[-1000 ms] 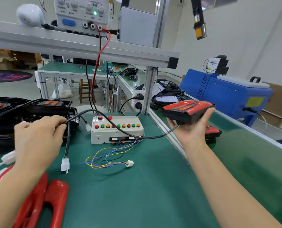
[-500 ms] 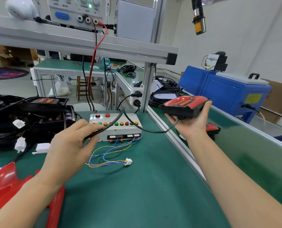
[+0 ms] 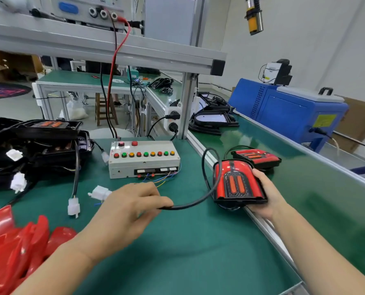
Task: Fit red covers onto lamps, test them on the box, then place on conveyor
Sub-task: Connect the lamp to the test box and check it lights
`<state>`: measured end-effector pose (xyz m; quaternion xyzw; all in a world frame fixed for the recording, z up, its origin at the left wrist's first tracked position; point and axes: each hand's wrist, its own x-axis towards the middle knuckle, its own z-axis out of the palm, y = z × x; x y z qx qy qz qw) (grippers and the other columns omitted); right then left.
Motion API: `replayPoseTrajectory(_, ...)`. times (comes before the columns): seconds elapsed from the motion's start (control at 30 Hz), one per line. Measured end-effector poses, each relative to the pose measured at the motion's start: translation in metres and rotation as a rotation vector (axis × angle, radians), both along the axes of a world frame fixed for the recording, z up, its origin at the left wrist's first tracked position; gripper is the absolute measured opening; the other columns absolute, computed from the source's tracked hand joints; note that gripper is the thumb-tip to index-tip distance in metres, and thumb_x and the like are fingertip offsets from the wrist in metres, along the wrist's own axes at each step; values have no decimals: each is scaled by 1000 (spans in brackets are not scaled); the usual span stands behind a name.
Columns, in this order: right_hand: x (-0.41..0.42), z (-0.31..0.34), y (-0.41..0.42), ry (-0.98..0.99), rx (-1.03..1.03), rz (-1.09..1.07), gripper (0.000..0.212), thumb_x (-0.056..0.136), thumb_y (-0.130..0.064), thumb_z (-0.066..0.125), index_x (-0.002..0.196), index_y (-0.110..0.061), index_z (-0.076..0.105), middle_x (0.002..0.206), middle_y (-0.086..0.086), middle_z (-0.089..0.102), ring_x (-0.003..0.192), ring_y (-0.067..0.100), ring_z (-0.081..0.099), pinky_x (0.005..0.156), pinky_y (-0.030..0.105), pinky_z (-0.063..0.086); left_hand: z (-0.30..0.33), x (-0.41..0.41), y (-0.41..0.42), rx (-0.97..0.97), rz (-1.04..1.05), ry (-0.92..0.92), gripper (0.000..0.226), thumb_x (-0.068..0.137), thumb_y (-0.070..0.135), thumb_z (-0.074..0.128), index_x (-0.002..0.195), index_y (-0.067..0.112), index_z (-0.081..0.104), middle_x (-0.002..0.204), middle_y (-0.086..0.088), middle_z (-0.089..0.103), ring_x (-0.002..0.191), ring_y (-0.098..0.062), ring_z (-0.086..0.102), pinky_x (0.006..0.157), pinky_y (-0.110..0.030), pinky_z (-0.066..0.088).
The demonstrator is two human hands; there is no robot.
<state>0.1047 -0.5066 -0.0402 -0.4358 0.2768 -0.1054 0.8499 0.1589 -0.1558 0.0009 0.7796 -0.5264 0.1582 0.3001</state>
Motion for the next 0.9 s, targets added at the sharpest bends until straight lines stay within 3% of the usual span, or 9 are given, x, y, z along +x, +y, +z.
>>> replayPoseTrajectory(0.13,5,-3,-5,93,-151,18,35,93,-39,58,111,-9,67,100,16,73,78,27,71,72,39,55,-8,-5,-11,39,-71,-65,29,89,23,46,93,28,74,76,10,58,68,-6,42,65,-25,35)
replayPoseTrajectory(0.3,18,-1,-1,184,-340,8,33,94,-37,60,95,-6,69,85,13,75,67,23,72,64,33,55,-17,-8,-17,85,-82,-111,29,88,21,45,92,31,73,74,12,55,63,-10,48,66,-26,34)
replayPoseTrajectory(0.5,36,1,22,284,-507,-10,41,95,-44,56,86,-6,66,76,9,70,68,22,64,65,31,52,-17,-14,-21,73,-55,-115,32,95,24,42,92,31,73,74,11,56,57,-12,42,61,-21,34)
replayPoseTrajectory(0.63,38,5,27,381,-807,23,46,96,-45,53,67,-10,60,66,8,60,58,22,55,54,26,48,-17,-18,-25,111,-35,-205,26,74,8,67,87,29,75,70,9,57,56,-10,41,59,-20,31)
replayPoseTrajectory(0.7,36,8,25,407,-931,24,47,96,-47,52,69,-9,58,64,9,58,60,23,55,61,32,54,-20,-19,-25,164,-25,-215,33,64,3,76,84,29,75,70,9,58,55,-12,46,58,-21,35)
replayPoseTrajectory(0.8,30,13,22,457,-988,95,42,98,-39,50,67,-12,51,50,1,52,51,20,50,53,23,49,-25,-22,-27,253,-17,-206,49,46,-4,84,81,29,74,71,9,59,56,-13,53,59,-21,40)
replayPoseTrajectory(0.9,23,20,22,480,-1087,117,26,97,-15,48,78,-1,58,73,19,56,70,23,50,70,32,48,-27,-25,-31,326,-22,-262,52,36,-5,79,76,28,73,70,10,58,59,-12,54,66,-20,30)
